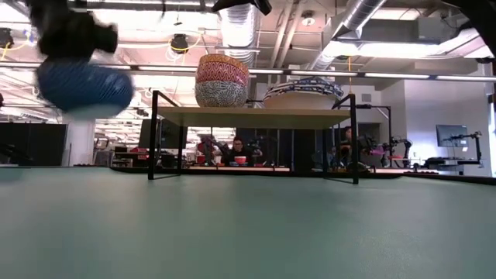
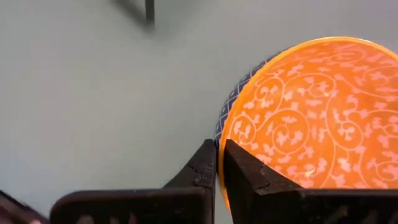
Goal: Place and stack bowls onto a shelf
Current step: Stack the yellow patterned bowl on top of the light blue patterned bowl on the shelf
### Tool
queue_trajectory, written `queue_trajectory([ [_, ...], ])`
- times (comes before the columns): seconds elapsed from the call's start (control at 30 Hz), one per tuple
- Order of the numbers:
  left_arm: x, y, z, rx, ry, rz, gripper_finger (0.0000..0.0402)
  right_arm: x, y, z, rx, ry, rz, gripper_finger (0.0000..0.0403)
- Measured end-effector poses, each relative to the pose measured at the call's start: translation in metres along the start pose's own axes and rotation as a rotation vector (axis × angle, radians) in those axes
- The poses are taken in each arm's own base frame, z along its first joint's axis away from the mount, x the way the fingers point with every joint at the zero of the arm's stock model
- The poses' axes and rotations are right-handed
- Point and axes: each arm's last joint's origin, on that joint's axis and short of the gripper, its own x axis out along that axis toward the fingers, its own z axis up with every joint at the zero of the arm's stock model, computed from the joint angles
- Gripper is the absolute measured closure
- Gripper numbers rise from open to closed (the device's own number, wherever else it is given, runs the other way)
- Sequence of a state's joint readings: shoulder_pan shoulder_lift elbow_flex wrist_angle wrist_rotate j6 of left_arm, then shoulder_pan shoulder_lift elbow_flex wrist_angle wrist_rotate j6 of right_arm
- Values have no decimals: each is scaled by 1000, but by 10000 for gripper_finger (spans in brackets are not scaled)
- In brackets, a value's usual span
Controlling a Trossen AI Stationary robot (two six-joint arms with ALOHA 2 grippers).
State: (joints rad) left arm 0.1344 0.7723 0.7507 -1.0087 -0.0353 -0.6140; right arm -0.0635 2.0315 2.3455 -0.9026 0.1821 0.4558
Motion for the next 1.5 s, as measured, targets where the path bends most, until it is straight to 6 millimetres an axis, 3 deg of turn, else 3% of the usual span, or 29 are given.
queue_trajectory([
  [0.13,-40,-16,25,42,-231,48,401,-1,8,-4,-12,7,17,219],
  [0.3,-67,-36,51,114,-437,144,401,-2,11,-3,-29,-13,31,186],
  [0.47,-73,-60,78,206,-526,272,401,-1,9,-2,-69,-15,19,155],
  [0.7,-73,-91,116,296,-573,425,401,0,-5,0,-92,-41,-152,158],
  [1.0,-75,-100,129,508,-516,559,401,2,-13,-1,-168,16,-135,189],
  [1.27,-84,-108,135,671,-519,437,401,2,-17,1,-173,19,-131,224],
  [1.5,-93,-115,141,692,-591,334,401,3,-22,3,-166,28,-131,237],
])
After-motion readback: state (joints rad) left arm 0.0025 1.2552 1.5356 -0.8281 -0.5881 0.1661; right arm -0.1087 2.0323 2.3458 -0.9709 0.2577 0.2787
